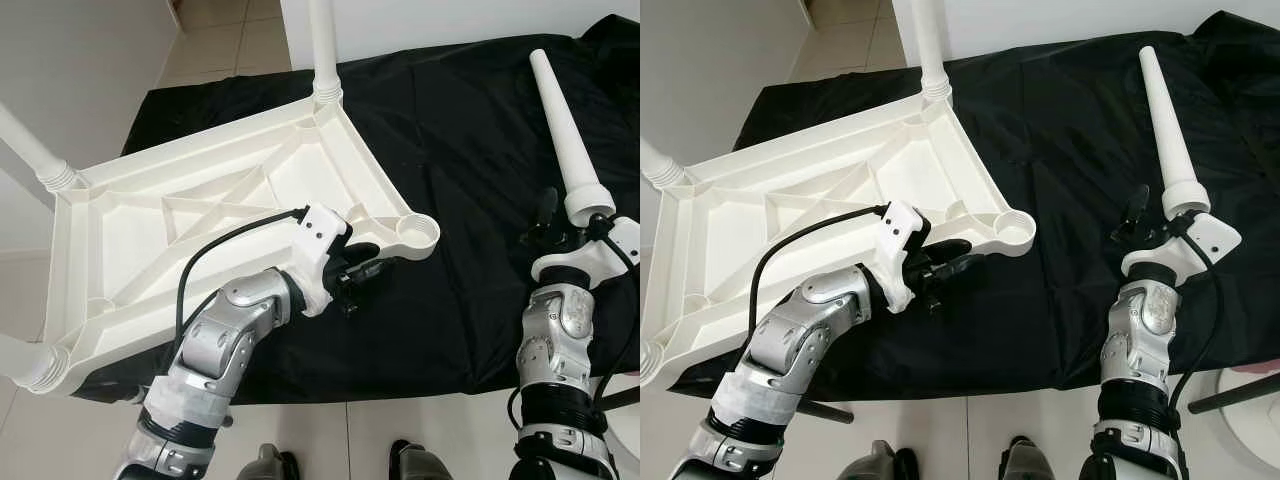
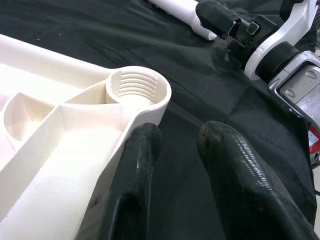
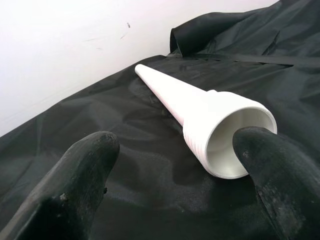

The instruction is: Building children table

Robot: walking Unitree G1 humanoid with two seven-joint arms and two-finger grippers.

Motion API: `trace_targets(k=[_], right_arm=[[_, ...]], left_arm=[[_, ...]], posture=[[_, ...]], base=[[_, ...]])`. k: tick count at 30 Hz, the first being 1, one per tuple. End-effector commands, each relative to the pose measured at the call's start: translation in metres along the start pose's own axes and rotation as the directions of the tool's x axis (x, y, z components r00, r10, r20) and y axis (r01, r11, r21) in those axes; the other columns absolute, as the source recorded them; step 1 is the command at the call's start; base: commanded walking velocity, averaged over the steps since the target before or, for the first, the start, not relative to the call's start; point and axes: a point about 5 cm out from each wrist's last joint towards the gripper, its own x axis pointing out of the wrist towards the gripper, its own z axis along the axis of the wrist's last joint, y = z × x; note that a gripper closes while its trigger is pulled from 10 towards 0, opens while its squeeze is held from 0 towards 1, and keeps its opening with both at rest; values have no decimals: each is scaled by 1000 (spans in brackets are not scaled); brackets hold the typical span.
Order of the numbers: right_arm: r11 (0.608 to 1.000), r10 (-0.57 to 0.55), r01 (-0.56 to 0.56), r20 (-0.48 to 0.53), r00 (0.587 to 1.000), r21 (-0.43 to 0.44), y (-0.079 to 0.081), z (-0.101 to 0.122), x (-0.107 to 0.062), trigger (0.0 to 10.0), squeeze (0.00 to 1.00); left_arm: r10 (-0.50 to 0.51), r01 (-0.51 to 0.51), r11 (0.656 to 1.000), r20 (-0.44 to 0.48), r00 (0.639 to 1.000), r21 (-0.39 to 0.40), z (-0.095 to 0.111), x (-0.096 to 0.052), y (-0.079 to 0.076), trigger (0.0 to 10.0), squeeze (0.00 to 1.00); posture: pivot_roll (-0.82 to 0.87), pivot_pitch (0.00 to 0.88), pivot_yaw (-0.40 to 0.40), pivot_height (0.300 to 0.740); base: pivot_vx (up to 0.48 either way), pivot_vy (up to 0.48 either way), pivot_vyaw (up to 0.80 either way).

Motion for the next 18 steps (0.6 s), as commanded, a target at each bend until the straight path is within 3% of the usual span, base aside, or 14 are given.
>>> trace_targets(k=[1,18], right_arm=[[1000,-7,7,-23,1000,9,0,-5,-4,10000,0],[997,73,-74,-52,996,-16,0,0,29,10000,0]], left_arm=[[25,-25,1000,-25,999,-7,-5,-4,1,10000,0],[25,-25,1000,-52,998,-14,-3,-11,0,10000,0]], posture=[[47,202,143,740],[80,240,178,740]], base=[[0,0,0],[0,0,0]])
